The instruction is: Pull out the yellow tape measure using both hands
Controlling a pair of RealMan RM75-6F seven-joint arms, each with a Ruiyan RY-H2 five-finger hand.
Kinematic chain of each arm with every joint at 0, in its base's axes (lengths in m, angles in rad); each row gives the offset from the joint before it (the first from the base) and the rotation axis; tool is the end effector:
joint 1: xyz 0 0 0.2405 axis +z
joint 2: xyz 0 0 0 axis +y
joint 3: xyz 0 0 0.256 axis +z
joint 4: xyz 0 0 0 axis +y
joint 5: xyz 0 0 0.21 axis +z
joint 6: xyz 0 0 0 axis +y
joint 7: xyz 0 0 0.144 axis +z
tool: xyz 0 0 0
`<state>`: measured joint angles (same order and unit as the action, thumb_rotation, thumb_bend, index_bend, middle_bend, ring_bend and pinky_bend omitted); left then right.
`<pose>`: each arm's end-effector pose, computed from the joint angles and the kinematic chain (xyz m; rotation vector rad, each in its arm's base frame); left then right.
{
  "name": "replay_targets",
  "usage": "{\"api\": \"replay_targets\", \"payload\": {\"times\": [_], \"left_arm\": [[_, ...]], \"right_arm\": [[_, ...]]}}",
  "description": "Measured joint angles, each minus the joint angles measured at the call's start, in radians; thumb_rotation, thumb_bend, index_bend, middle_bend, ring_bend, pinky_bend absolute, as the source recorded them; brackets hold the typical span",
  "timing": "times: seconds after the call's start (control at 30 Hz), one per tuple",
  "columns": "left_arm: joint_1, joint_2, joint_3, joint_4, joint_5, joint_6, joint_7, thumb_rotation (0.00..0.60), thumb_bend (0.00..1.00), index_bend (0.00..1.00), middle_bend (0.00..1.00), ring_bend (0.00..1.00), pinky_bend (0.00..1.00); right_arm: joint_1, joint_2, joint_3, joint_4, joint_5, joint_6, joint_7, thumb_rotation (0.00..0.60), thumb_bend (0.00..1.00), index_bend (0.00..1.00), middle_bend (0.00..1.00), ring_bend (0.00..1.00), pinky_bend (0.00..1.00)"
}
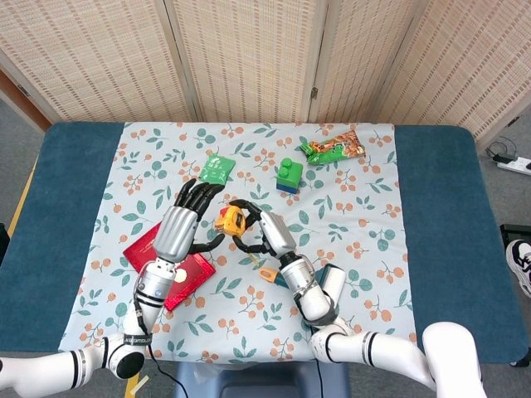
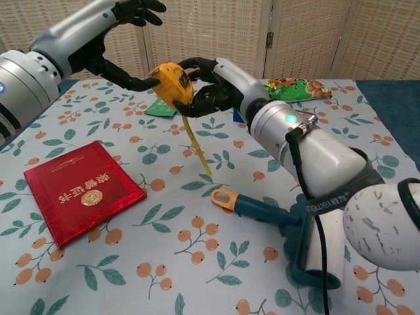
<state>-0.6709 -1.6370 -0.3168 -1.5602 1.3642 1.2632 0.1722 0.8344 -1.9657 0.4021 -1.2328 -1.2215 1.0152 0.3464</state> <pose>-0.0855 0.3315 0.0231 -1.5676 -0.9044 -1.5048 -0.0402 -0.3509 -0.0855 1.4533 -1.6618 1.6776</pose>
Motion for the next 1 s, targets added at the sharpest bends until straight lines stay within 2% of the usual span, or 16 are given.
{"api": "replay_targets", "payload": {"times": [0.5, 1.0], "left_arm": [[-0.016, -0.012, -0.003, 0.024, -0.013, 0.007, -0.009, 0.600, 0.30, 0.16, 0.18, 0.14, 0.01], [-0.020, -0.013, 0.009, 0.044, -0.016, 0.010, -0.020, 0.600, 0.55, 0.18, 0.18, 0.14, 0.01]], "right_arm": [[0.001, -0.002, -0.002, 0.004, 0.001, -0.004, -0.008, 0.600, 0.43, 0.54, 0.47, 0.50, 0.40], [-0.001, 0.001, -0.001, 0.007, 0.006, -0.005, -0.013, 0.600, 0.43, 0.54, 0.47, 0.49, 0.40]]}}
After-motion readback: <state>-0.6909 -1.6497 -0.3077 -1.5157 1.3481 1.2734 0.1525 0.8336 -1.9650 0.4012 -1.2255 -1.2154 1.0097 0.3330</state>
